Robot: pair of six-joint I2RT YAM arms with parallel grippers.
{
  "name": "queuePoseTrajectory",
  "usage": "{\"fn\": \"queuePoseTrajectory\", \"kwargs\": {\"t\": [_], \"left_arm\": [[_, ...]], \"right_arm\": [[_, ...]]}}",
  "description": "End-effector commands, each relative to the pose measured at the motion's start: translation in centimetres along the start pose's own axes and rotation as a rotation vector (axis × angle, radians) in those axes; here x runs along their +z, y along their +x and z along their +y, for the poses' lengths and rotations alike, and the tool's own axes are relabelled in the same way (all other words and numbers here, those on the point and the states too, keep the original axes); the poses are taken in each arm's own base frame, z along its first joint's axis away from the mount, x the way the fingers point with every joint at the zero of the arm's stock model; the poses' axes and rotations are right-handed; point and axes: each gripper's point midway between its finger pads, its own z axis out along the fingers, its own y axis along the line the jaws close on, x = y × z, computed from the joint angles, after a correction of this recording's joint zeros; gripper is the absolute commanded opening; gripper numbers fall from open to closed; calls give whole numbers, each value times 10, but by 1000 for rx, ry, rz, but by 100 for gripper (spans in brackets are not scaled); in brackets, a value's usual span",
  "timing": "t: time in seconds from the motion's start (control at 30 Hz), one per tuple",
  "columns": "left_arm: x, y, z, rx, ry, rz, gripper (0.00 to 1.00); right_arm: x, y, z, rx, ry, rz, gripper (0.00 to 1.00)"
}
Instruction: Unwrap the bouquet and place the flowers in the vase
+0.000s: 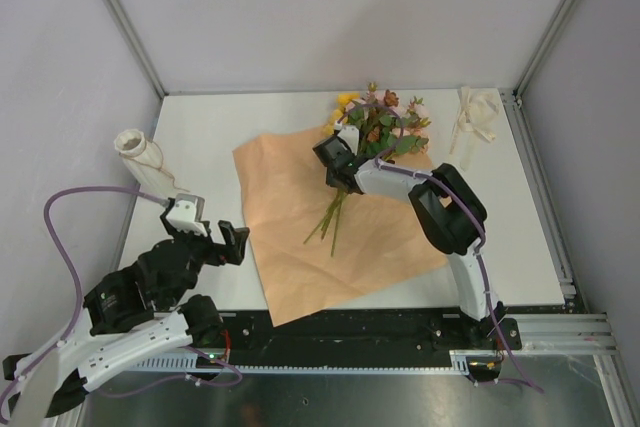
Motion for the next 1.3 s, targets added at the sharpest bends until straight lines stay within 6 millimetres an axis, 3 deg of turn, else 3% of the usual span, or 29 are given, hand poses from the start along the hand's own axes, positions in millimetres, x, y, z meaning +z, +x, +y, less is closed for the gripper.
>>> {"fn": "queuePoseTrajectory", "kwargs": {"t": [0.0, 0.13, 0.27, 0.43, 0.6, 0.87, 1.07, 1.27], "left_arm": [[0, -3, 3, -31, -13, -23, 100], [0, -3, 3, -36, -13, -26, 100], [0, -4, 1, -36, -12, -21, 99], [0, -8, -7, -73, 9, -7, 97], [-1, -9, -27, -171, 69, 38, 97], [2, -36, -43, -219, 76, 24, 97], [11, -60, -83, -214, 197, 13, 95], [26, -64, -109, -223, 250, 20, 87]], "right_arm": [[4, -1, -7, -24, 63, -3, 19], [0, -13, -2, -31, 39, -33, 4], [-20, -37, 17, -19, -59, -106, 0], [-70, -74, 40, 5, -209, -230, 0], [-121, -93, 51, 20, -332, -313, 0], [-197, -75, 69, 18, -569, -392, 0], [-266, -40, 93, -18, -829, -442, 0], [-322, -18, 109, -21, -991, -476, 0]]}}
